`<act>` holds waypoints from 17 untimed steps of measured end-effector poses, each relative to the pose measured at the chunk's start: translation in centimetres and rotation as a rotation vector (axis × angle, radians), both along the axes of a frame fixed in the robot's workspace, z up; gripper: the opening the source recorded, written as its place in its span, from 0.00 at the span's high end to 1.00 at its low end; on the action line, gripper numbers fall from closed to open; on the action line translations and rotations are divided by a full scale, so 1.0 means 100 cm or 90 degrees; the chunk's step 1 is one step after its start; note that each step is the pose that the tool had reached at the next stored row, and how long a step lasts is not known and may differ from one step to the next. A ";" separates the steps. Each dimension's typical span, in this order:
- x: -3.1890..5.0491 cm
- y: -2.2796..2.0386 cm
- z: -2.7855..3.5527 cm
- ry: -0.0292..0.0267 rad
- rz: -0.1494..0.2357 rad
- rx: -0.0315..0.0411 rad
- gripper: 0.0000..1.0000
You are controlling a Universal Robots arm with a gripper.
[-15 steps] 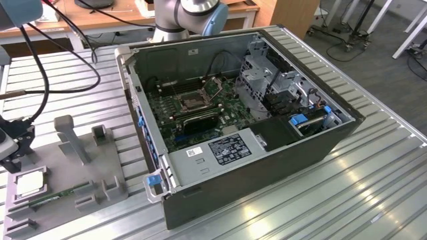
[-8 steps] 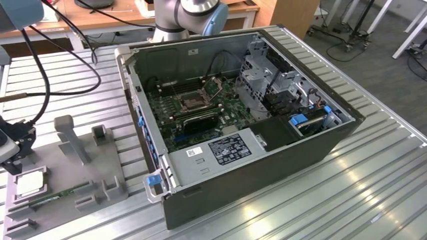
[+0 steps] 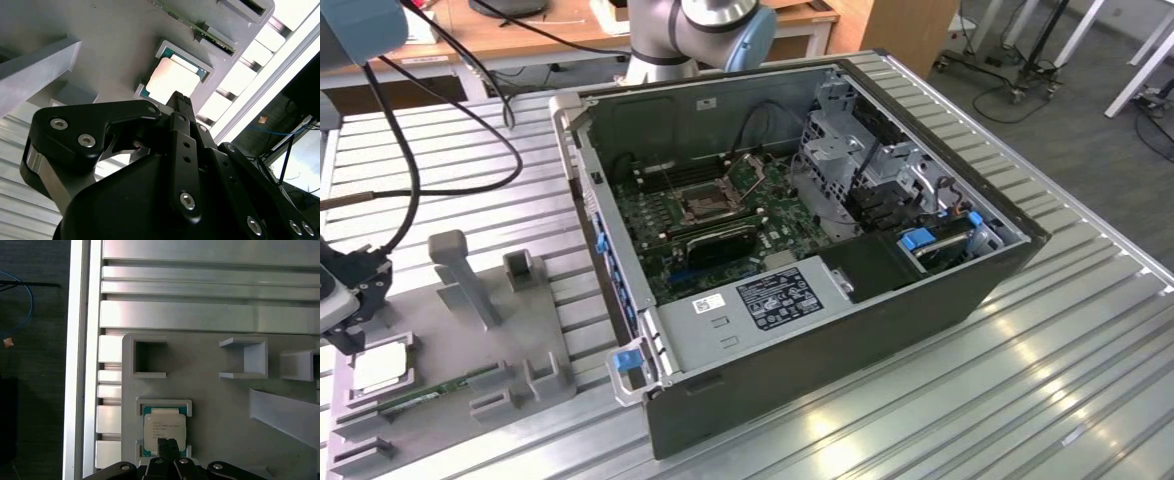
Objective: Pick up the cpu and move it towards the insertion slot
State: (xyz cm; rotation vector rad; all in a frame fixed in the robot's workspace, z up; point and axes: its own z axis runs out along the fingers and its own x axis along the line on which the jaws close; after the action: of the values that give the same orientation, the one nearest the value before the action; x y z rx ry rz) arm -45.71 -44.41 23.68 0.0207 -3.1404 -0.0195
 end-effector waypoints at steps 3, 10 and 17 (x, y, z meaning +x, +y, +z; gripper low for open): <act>0.0000 -0.0001 0.0000 0.0000 0.000 -0.0001 0.89; 0.0000 -0.0001 0.0000 0.0000 0.000 -0.0002 0.89; 0.0000 -0.0001 0.0000 0.0000 0.000 -0.0002 0.71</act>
State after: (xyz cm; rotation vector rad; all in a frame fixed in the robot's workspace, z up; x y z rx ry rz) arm -45.71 -44.42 23.68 0.0209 -3.1404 -0.0189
